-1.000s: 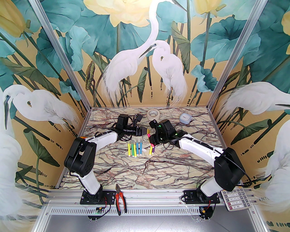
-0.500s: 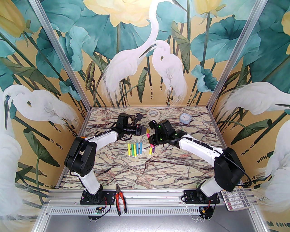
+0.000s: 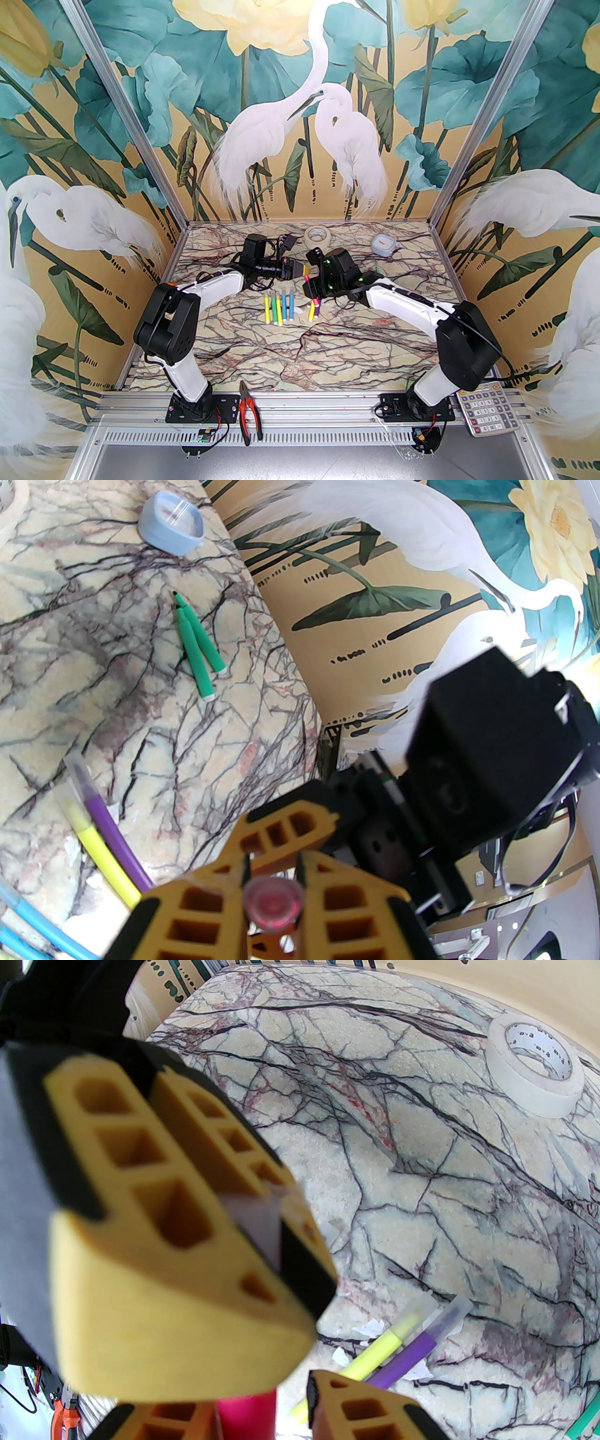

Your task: Open the pen caps

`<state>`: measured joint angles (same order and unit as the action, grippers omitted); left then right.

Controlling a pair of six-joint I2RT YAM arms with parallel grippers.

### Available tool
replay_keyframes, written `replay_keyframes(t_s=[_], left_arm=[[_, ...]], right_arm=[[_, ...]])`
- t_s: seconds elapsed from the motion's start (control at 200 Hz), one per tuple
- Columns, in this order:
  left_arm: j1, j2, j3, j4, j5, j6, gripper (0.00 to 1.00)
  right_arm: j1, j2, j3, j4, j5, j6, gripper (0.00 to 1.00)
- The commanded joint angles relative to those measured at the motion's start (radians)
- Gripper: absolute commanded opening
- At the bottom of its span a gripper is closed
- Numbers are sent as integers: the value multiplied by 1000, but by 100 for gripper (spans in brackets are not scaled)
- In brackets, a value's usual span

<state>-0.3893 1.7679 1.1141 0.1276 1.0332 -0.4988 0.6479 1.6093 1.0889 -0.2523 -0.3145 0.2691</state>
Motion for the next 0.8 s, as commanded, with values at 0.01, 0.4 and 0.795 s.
replay_keyframes(t_s=[0.01, 0.4, 0.795], left_arm=[[-5, 23, 8, 65, 34, -40, 5], [-2, 44, 34, 27, -38, -43, 0], [66, 51, 32, 45, -148, -104, 0]], right_arm=[[5, 13, -9, 25, -11, 10, 27], [5, -10, -46, -17, 1, -8, 9], [7, -63, -149, -69, 41, -47, 2]])
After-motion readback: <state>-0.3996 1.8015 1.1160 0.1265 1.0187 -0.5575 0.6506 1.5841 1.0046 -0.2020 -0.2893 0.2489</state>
